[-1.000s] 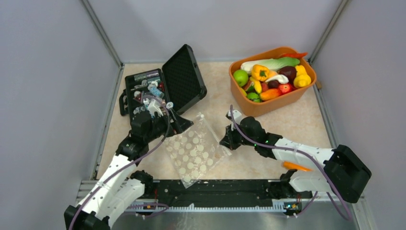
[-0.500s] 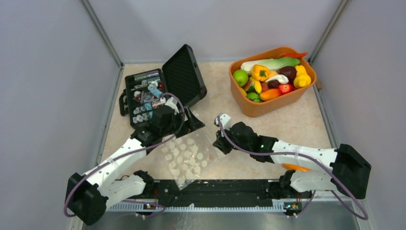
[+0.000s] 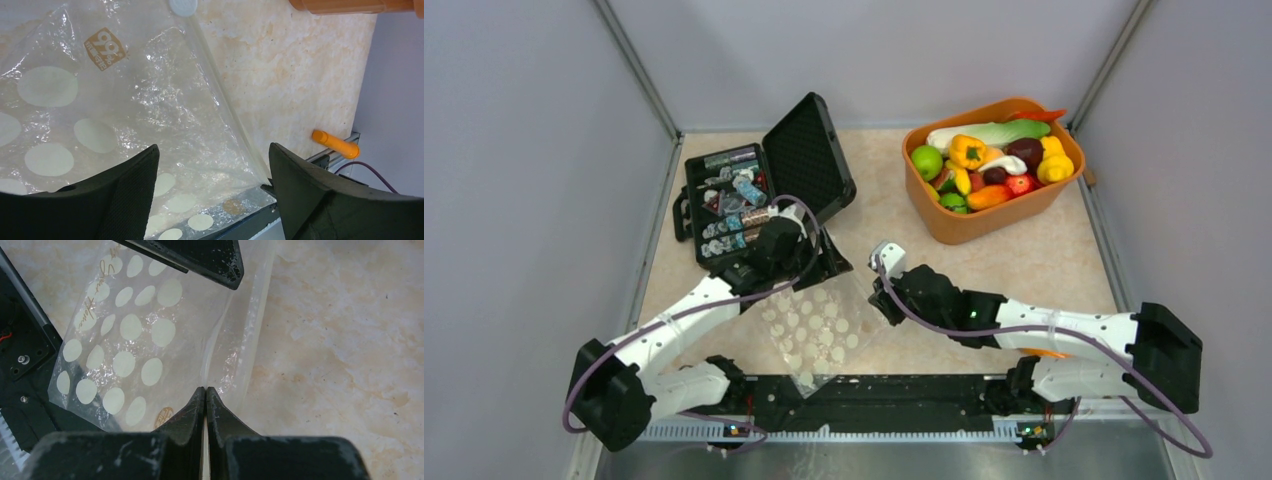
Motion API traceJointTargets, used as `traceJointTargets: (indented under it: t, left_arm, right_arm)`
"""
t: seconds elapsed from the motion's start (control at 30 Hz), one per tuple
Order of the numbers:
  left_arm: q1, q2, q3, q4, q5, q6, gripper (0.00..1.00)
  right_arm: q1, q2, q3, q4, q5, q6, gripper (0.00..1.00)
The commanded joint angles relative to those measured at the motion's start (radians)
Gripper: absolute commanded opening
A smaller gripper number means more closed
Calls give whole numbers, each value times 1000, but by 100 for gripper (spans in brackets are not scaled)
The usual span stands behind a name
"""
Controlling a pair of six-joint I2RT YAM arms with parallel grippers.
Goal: Place the food in the zip-top bag and seal the zipper
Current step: Open the zipper of the food storage bag.
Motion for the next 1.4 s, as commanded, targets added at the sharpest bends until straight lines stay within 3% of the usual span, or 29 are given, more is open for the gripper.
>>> traceJointTargets:
  t: [0.0,0.33,0.6,0.67,0.7,0.73,0.77,1.1,1.37]
  left_arm:
    - [-12,41,71,1,-21,20,81]
    - [-21,138,153,-53,-29,77,68]
    - [-22,138,160,-65,-13,111,41]
    - [-22,141,157,-68,-11,111,41]
    - [-22,144,156,-68,-10,112,44]
    - [-23,147,155,-68,-13,110,54]
    - [-22,148,155,-65,-10,110,55]
    - [-23,163,168,-64,25,131,34]
    - [-22,169,155,-70,43,137,37]
  right_arm:
    - [22,-6,70,-3,43,-26,0]
    - [54,31,107,-25,94,-76,0]
    - [57,36,127,-63,124,-102,0]
    - [62,38,129,-56,125,-102,0]
    - [66,39,130,-52,123,-102,0]
    - [69,42,130,-47,123,-102,0]
    - [73,46,133,-47,122,-101,0]
    - [95,61,126,-35,166,-93,0]
    - [96,45,101,37,175,-74,0]
